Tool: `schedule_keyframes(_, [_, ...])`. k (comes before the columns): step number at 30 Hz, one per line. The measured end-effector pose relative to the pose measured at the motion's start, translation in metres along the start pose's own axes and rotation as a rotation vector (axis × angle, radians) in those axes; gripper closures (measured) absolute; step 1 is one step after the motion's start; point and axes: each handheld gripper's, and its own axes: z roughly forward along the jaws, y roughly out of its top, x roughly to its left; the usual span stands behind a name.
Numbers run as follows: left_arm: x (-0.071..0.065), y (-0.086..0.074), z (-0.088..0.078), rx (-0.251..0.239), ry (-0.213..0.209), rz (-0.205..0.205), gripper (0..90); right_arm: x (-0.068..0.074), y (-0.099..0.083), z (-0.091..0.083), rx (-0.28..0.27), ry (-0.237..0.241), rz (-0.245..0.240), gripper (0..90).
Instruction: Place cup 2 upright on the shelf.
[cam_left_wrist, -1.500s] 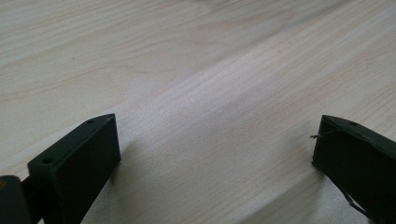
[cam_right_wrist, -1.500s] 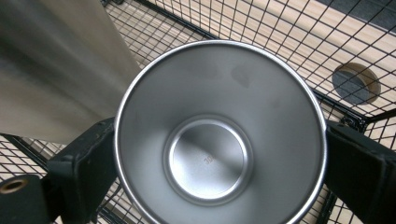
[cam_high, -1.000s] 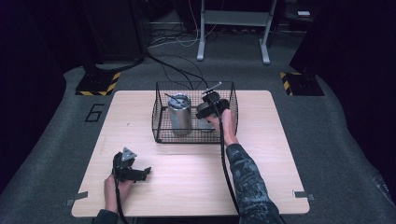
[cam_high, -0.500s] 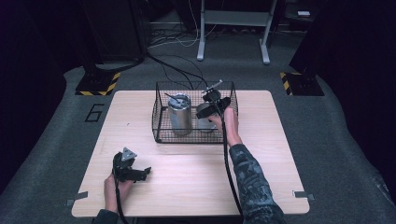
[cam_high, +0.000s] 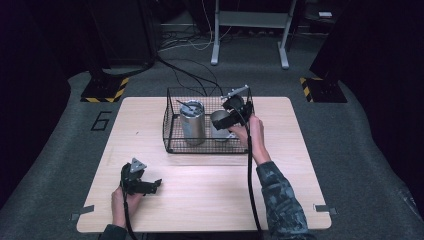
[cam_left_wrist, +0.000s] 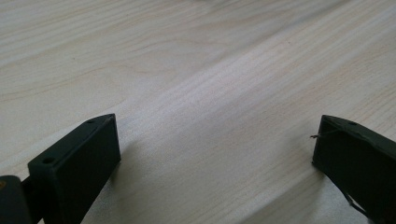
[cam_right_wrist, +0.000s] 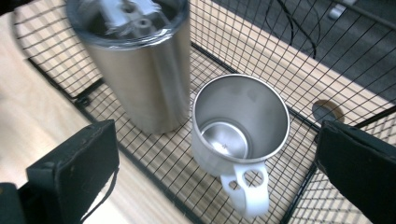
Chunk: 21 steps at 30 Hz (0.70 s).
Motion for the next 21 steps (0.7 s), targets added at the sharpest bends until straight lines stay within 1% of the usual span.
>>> schedule_keyframes(1, [0.0, 0.0, 0.0, 0.0, 0.0, 0.001, 0.5, 0.001, -0.002, -0.006, -0.012, 0.002, -0.014, 0.0])
schedule_keyframes(4, [0.0, 0.0, 0.0, 0.0, 0.0, -0.001, 0.5, 0.007, -0.012, -0.02, -0.038, 0.015, -0.019, 0.0])
schedule_keyframes(5, [0.0, 0.0, 0.0, 0.0, 0.0, 0.0, 0.5, 0.008, -0.015, -0.024, -0.043, 0.013, -0.035, 0.0])
schedule_keyframes(6, [0.0, 0.0, 0.0, 0.0, 0.0, -0.001, 0.5, 0.009, -0.019, -0.028, -0.052, 0.017, -0.042, 0.0])
schedule_keyframes(7, [0.0, 0.0, 0.0, 0.0, 0.0, -0.001, 0.5, 0.011, -0.022, -0.031, -0.052, 0.018, -0.032, 0.0])
schedule_keyframes(8, [0.0, 0.0, 0.0, 0.0, 0.0, -0.002, 0.5, 0.012, -0.026, -0.034, -0.059, 0.018, -0.049, 0.0])
schedule_keyframes(10, [-0.001, 0.0, 0.0, -0.002, -0.004, -0.012, 0.5, 0.014, -0.035, -0.04, -0.069, 0.014, -0.058, 0.0])
schedule_keyframes(13, [-0.001, 0.0, 0.0, -0.003, -0.004, -0.011, 0.5, 0.016, -0.05, -0.049, -0.087, 0.016, -0.054, 0.0])
schedule_keyframes(15, [-0.001, 0.0, 0.0, -0.002, -0.004, -0.012, 0.5, 0.017, -0.062, -0.054, -0.086, 0.011, -0.047, 0.0])
schedule_keyframes(16, [0.0, 0.0, 0.001, -0.007, 0.0, -0.006, 0.5, 0.017, -0.068, -0.056, -0.093, 0.009, -0.044, 0.0])
schedule_keyframes(18, [-0.001, 0.0, 0.0, -0.003, -0.004, -0.013, 0.5, 0.016, -0.08, -0.059, -0.095, 0.005, -0.045, 0.0])
schedule_keyframes(19, [0.0, 0.0, 0.001, -0.006, -0.001, -0.008, 0.5, 0.015, -0.09, -0.061, -0.093, 0.0, -0.047, 0.0])
schedule_keyframes(20, [-0.001, 0.0, 0.001, -0.006, -0.003, -0.011, 0.5, 0.014, -0.096, -0.06, -0.106, -0.001, -0.04, 0.0])
schedule_keyframes(21, [0.0, 0.0, 0.0, -0.004, -0.002, -0.009, 0.5, 0.013, -0.102, -0.061, -0.103, -0.003, -0.035, 0.0])
